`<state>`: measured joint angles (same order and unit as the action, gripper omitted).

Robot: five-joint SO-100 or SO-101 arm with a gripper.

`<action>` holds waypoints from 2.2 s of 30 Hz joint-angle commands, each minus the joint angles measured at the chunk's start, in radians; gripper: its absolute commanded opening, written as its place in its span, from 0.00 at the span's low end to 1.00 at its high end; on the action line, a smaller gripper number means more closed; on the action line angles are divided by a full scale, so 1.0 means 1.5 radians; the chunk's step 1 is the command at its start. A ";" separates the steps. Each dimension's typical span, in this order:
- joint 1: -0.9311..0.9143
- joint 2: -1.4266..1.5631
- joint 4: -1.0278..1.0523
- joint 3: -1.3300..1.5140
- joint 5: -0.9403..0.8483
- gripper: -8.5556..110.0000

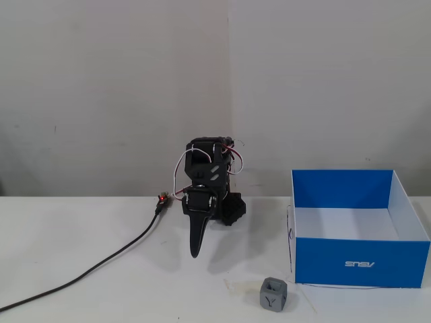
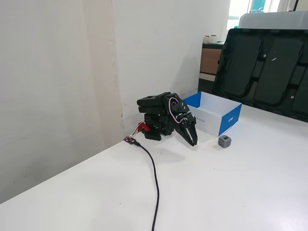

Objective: Pick the gray block and keep it in the box.

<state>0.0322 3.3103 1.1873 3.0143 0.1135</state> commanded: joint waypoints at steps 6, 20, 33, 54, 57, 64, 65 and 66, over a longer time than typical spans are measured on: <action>0.001 0.079 0.000 0.005 0.004 0.07; 0.001 0.079 0.000 0.005 0.004 0.07; 0.001 0.079 0.000 0.005 0.004 0.07; 0.063 0.079 -0.057 0.002 -0.028 0.07; 0.091 0.079 -0.059 -0.024 -0.036 0.07; 0.139 0.042 -0.080 -0.062 -0.072 0.07; 0.143 0.026 -0.091 -0.065 -0.076 0.07; 0.150 0.008 -0.101 -0.069 -0.082 0.07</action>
<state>0.2301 3.3073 1.0937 2.9989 0.0184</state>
